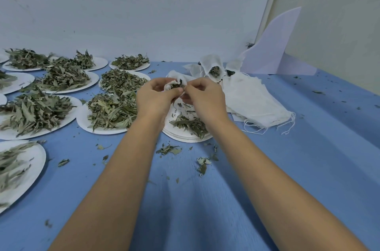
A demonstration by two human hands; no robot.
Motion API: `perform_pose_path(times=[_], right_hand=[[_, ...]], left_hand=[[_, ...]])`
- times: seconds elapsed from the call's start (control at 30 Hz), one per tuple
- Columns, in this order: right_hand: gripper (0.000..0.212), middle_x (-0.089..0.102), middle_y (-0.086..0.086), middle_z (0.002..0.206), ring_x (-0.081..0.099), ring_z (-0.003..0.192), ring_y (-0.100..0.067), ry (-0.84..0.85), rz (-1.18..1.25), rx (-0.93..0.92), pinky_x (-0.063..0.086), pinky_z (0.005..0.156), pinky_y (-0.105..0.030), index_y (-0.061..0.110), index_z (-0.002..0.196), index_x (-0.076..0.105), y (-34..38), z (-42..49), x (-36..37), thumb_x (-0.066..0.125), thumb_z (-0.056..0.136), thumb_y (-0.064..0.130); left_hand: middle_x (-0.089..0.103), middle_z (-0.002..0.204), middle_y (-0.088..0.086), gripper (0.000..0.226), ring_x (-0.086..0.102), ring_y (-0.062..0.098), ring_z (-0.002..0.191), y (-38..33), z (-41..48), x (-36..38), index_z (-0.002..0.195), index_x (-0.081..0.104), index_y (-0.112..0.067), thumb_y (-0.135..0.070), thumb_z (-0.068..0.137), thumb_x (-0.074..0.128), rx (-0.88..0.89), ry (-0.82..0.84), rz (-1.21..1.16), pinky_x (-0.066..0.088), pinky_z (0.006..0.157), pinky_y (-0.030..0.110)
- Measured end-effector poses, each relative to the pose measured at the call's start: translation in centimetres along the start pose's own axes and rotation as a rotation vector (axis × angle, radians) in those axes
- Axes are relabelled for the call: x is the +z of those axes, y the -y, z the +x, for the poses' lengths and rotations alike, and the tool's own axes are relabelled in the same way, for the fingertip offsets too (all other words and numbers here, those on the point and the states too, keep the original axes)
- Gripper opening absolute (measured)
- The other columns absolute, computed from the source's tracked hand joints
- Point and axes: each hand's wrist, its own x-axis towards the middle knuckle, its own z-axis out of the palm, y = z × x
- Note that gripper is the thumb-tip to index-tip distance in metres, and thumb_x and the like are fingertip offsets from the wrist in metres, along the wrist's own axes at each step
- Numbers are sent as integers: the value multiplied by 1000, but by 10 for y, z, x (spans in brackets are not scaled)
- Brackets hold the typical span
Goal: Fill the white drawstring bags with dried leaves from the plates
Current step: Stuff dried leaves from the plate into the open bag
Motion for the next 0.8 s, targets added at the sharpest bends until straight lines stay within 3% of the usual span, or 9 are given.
perform_pose_path(times=[0.17, 0.3, 0.4, 0.5, 0.6, 0.67, 0.8], right_hand=[[11, 68, -4, 73, 65, 72, -23, 28, -87, -131, 52, 67, -28, 19, 70, 61, 1, -8, 9, 61, 81, 14], [13, 63, 1, 60, 57, 55, -11, 262, -21, -87, 51, 64, -35, 16, 65, 59, 4, -11, 10, 58, 77, 10], [11, 64, 1, 63, 57, 59, -12, 208, -55, -61, 53, 70, -42, 17, 67, 58, 2, -9, 10, 58, 77, 16], [7, 65, 2, 68, 60, 66, -16, 118, -61, -16, 53, 78, -44, 15, 73, 59, -1, -5, 10, 58, 80, 18], [11, 65, -1, 76, 62, 73, -18, -10, -42, 21, 54, 75, -38, 9, 88, 62, -3, 1, 4, 55, 86, 17], [12, 64, -1, 81, 61, 72, -14, -65, -30, 27, 52, 67, -30, 9, 93, 61, -3, 5, -1, 54, 86, 17], [20, 58, 10, 86, 58, 71, 3, -13, -13, -23, 47, 63, -14, 19, 99, 55, -3, 5, -3, 64, 83, 24]], left_hand=[[60, 77, 2, 33, 59, 14, 66, 2, 6, -1, 75, 56, -18, 12, 72, 67, 46, -182, 118, 55, 65, 25], [49, 72, -5, 36, 46, 7, 58, 5, 7, -8, 70, 44, -23, 11, 74, 53, 117, -321, 309, 36, 44, 11], [47, 71, -5, 31, 43, 10, 59, 4, 6, -8, 70, 40, -23, -3, 75, 63, 174, -309, 411, 36, 50, 20], [51, 75, -8, 30, 47, 4, 61, 0, 2, -2, 72, 44, -25, -13, 76, 72, 208, -225, 408, 37, 52, 12], [61, 82, -5, 19, 61, 12, 77, -4, 0, 2, 78, 56, -24, -14, 81, 73, 165, -115, 253, 51, 66, 22], [64, 81, -5, 13, 64, 18, 87, -4, -1, 1, 80, 62, -23, -13, 85, 68, 205, -132, 291, 56, 76, 34], [67, 79, -6, 12, 66, 18, 88, -6, -4, 3, 78, 66, -25, -16, 85, 68, 234, -126, 302, 55, 86, 42]])
